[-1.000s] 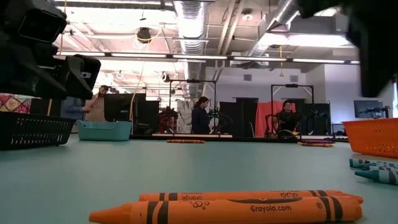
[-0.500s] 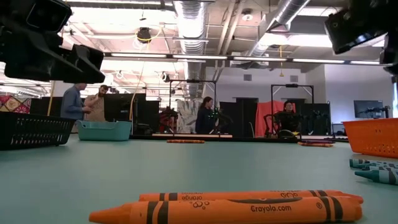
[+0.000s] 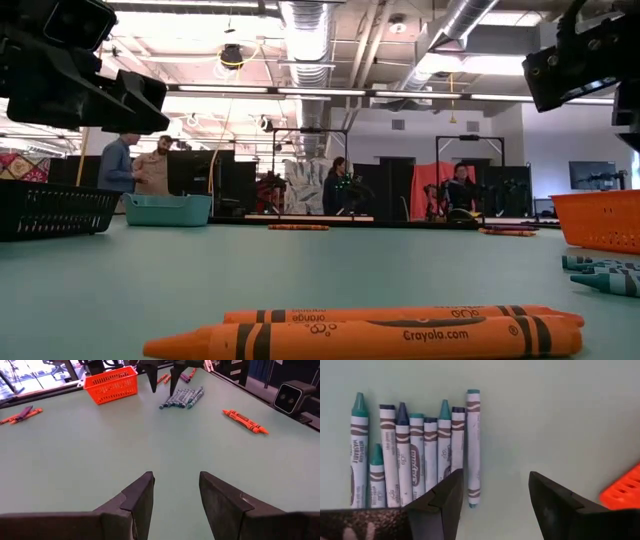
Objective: Sort crayons
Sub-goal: Put the green crayon into the green bin
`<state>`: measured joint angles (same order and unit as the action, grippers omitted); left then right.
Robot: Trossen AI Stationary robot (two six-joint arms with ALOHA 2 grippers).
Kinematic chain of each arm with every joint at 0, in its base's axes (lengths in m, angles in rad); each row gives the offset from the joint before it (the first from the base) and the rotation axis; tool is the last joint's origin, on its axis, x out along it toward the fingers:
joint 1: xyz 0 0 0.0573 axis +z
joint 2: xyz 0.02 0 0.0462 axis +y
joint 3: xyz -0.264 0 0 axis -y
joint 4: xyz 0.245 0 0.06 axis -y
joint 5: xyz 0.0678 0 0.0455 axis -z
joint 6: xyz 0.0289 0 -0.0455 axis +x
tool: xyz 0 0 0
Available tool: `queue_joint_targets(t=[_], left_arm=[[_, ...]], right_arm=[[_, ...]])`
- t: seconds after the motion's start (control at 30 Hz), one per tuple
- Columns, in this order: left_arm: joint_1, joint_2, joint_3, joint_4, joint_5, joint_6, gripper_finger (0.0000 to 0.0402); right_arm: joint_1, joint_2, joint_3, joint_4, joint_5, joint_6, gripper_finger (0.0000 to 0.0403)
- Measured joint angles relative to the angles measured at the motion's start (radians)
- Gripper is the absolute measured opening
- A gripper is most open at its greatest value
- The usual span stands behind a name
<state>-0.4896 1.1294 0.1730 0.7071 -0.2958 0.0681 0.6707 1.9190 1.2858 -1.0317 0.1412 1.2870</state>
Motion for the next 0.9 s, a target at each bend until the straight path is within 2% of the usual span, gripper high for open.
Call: queue_joint_targets(t=[0.2, 0.6, 0.9], left_arm=[[0.0, 0.0, 0.0, -0.001, 0.0, 0.001, 0.0148], [0.0, 0.0, 0.0, -0.003, 0.002, 0.002, 0.0148], [0.0, 0.0, 0.0, -0.017, 0.021, 0.002, 0.0148]], right_arm=[[-0.002, 0.0, 0.0, -0.01, 0.005, 0.004, 0.0216], [-0.04, 0.0, 0.0, -0.003, 0.02, -0.019, 0.0175], [-0.045, 0.0, 0.0, -0.018, 0.018, -0.006, 0.0173]])
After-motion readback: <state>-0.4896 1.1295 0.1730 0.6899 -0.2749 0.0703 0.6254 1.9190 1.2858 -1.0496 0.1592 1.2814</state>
